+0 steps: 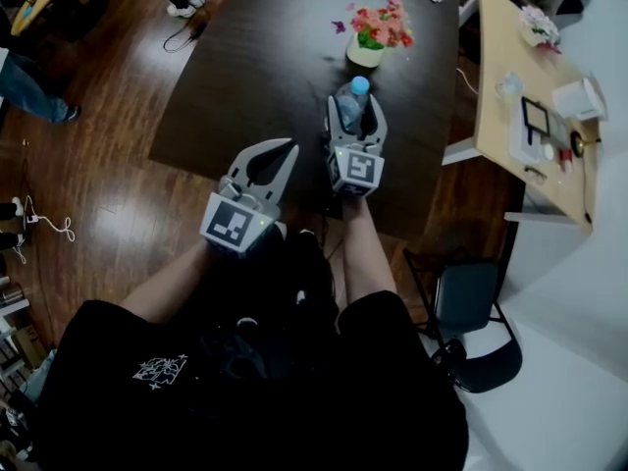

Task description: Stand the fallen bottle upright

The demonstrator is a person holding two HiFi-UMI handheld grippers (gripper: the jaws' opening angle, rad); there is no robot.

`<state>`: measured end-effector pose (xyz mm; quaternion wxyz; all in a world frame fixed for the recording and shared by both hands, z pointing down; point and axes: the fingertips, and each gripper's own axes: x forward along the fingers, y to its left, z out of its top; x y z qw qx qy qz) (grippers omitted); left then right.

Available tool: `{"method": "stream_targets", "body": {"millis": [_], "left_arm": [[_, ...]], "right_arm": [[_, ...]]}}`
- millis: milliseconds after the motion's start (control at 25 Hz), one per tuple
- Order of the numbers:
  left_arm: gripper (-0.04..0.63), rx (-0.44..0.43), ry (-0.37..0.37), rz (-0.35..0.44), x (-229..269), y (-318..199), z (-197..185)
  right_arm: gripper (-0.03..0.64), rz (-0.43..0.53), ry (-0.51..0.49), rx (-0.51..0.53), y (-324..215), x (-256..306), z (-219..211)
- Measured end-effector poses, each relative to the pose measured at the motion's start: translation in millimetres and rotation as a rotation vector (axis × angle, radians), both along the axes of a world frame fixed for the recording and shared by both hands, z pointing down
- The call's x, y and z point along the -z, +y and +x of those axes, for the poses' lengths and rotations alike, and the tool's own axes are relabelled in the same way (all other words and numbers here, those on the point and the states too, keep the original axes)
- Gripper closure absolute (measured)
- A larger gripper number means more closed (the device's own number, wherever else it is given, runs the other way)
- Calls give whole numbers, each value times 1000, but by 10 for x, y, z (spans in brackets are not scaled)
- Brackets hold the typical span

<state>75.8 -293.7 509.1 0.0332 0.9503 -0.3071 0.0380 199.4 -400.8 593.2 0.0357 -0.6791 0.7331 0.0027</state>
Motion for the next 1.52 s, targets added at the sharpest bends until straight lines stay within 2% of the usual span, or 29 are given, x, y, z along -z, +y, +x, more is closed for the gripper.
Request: {"method": "stream_targets", "body": {"millis": [240,600,920,1000,1040,1120,1400,1520], "left_arm": [[603,-4,5,2,-11,40,-55],[603,-5,3,20,-15,63,-55],[603,3,-28,31,65,99,-78],[603,20,-39,48,94,16,-35],[603,27,-36,52,124,-41,-9],[603,36,-19,55,216,-140,46],[603,20,52,89,519,-260,246],[603,6,63,117,603,-256,348]], "right_arm": [[273,-37,36,-5,92,-167,-57],[253,-1,35,21,258,-170,-105],[259,-28,75,11,471,33,-123],[301,-41,71,1,558,156,-97],[348,-42,71,-8,597,231,-84],[379,-44,76,-19,686,389,-75],[598,-52,44,-60,1023,972,-86],[615,-45,51,-71,1094,1129,-113]]}}
